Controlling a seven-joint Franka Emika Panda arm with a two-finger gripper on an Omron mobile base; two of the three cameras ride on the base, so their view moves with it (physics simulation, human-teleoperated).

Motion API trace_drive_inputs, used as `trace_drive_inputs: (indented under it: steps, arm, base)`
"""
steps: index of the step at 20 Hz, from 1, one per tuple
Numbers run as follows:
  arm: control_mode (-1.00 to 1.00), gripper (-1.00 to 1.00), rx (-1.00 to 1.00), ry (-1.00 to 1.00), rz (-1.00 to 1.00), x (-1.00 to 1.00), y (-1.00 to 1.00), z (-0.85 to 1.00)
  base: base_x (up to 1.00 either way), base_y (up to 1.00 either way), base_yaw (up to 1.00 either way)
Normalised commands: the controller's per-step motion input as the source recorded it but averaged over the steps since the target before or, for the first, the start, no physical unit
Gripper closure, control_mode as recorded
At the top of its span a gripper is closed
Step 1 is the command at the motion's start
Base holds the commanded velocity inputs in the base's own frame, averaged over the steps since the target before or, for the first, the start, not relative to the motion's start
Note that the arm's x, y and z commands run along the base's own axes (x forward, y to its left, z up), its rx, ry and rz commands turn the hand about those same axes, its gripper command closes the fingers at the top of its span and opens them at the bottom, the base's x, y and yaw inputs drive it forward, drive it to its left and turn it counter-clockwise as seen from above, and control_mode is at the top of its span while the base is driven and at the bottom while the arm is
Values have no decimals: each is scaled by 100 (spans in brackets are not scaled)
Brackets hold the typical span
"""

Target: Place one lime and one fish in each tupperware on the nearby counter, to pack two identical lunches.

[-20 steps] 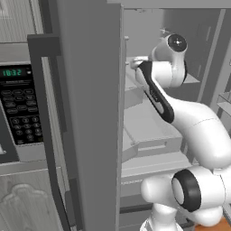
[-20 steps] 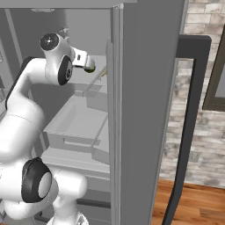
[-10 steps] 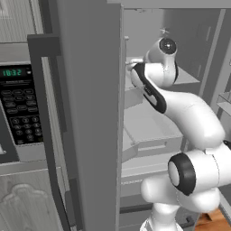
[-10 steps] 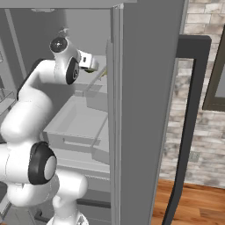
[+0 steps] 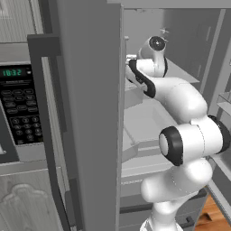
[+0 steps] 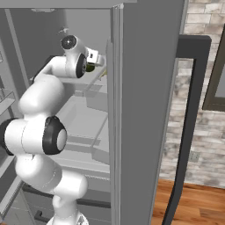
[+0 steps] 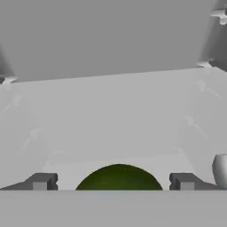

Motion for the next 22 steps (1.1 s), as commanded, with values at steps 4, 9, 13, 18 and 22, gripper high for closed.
trace_drive_inputs:
  steps: [4, 9, 13, 18, 22]
  arm:
    - [-100, -100, 0, 1, 0, 3, 0, -9]
    - [-100, -100, 0, 0, 0, 2, 0, -21]
    - [-100, -100, 0, 0, 0, 28, 0, -21]
    - [-100, -100, 0, 0, 0, 17, 0, -39]
    - [-100, -100, 0, 4, 0, -8, 0, -37]
  base:
    - [0, 0, 0]
    - [0, 0, 0]
    - [0, 0, 0]
    - [0, 0, 0]
    - [0, 0, 0]
